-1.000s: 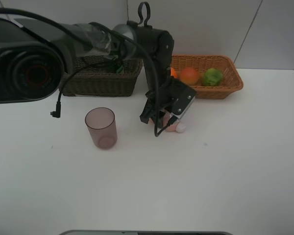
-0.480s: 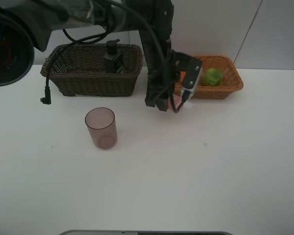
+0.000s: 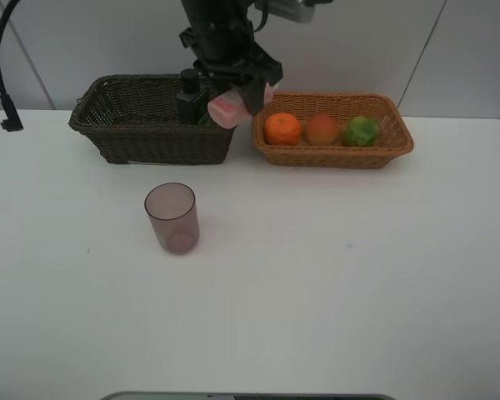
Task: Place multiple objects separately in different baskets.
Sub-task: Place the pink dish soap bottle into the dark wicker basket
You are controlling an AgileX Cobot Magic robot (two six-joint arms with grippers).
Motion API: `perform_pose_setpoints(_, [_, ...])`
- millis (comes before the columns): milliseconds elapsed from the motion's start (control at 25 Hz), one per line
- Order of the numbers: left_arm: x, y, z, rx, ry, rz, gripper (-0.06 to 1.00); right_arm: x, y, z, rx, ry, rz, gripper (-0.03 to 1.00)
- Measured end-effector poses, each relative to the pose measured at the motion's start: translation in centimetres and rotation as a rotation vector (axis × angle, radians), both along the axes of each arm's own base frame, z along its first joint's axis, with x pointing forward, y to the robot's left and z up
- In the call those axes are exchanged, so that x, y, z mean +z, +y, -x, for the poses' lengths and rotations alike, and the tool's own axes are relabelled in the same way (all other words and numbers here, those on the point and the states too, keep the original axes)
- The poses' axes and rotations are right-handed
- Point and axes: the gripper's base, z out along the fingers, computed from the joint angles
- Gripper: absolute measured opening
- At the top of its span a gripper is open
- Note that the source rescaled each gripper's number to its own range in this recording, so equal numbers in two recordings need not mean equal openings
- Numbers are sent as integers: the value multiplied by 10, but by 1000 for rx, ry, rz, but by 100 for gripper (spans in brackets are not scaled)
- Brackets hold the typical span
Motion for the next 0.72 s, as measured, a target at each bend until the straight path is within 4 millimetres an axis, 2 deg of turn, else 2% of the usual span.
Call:
perform_pose_setpoints(160, [19, 36, -9, 218, 19, 4, 61, 0, 0, 0, 0, 0, 1, 61])
perform_pose_setpoints(400, [42, 79, -19, 408, -10, 20, 61, 0, 0, 0, 0, 0, 1, 61])
perform_pose_setpoints(720, [37, 131, -43, 563, -29, 16, 61, 0, 0, 0, 0, 0, 1, 61])
